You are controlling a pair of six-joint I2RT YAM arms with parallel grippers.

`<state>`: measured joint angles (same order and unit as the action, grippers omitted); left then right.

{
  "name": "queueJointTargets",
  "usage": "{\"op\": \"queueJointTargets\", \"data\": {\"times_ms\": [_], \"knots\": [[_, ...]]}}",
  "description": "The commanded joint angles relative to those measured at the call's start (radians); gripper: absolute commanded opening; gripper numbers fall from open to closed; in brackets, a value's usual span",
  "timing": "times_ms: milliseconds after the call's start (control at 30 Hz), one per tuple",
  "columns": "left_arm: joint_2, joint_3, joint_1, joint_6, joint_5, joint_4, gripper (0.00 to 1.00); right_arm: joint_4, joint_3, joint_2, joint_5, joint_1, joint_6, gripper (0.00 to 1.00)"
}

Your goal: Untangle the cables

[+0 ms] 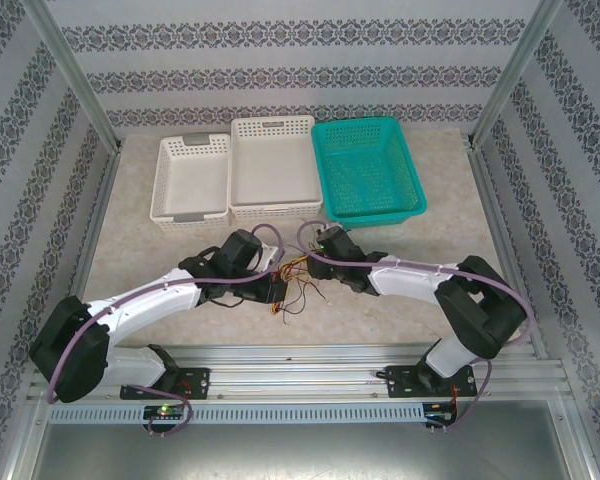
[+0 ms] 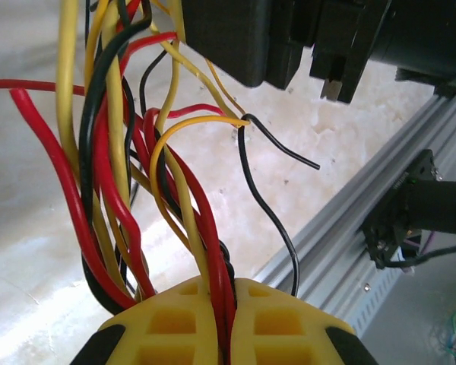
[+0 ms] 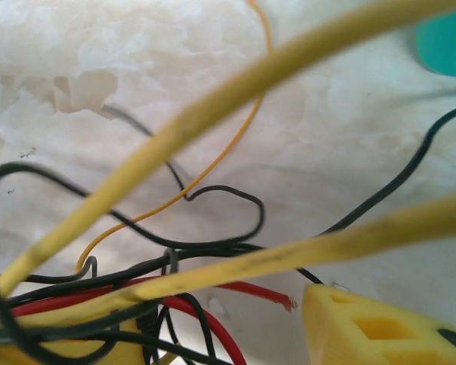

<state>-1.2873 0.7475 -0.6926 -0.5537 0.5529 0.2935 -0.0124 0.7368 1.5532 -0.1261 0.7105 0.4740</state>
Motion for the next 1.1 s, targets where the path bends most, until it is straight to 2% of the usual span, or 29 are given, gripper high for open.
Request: {"op": "queueJointTargets", "data": {"times_ms": [0, 100, 233, 300, 367, 467, 600, 767, 900, 1067], "knots": [[0.013, 0.070, -0.025, 0.055, 0.151, 0.154, 0.00, 0.017, -0.018, -0.089, -0.010, -0.075, 0.038, 0.00], [0.015, 0.101, -0.024, 0.079, 0.161, 0.183, 0.00, 0.057, -0.021, -0.155, 0.029, -0.111, 0.035, 0.00], [-0.048, 0.146, -0.024, 0.090, 0.139, 0.203, 0.00, 0.087, -0.016, -0.239, 0.167, -0.125, -0.007, 0.00], [-0.077, 0.159, -0.025, 0.077, 0.116, 0.173, 0.00, 0.097, -0.022, -0.292, 0.235, -0.125, -0.009, 0.24], [-0.095, 0.164, -0.024, 0.048, 0.117, 0.115, 0.00, 0.107, -0.035, -0.346, 0.266, -0.126, 0.001, 0.43], [-0.126, 0.183, -0.025, 0.016, 0.119, 0.040, 0.00, 0.142, -0.057, -0.457, 0.312, -0.134, 0.025, 0.57], [-0.171, 0.213, -0.024, -0.015, 0.134, -0.056, 0.00, 0.169, -0.093, -0.586, 0.393, -0.147, 0.077, 0.71], [-0.216, 0.231, -0.024, -0.064, 0.198, -0.198, 0.00, 0.252, -0.083, -0.630, 0.479, -0.148, 0.105, 0.74], [-0.225, 0.276, -0.012, -0.038, 0.185, -0.192, 0.00, 0.370, -0.084, -0.644, 0.366, -0.122, 0.048, 0.74], [-0.214, 0.278, 0.021, -0.067, 0.187, -0.251, 0.00, 0.399, -0.115, -0.676, 0.278, -0.054, -0.002, 0.73]]}}
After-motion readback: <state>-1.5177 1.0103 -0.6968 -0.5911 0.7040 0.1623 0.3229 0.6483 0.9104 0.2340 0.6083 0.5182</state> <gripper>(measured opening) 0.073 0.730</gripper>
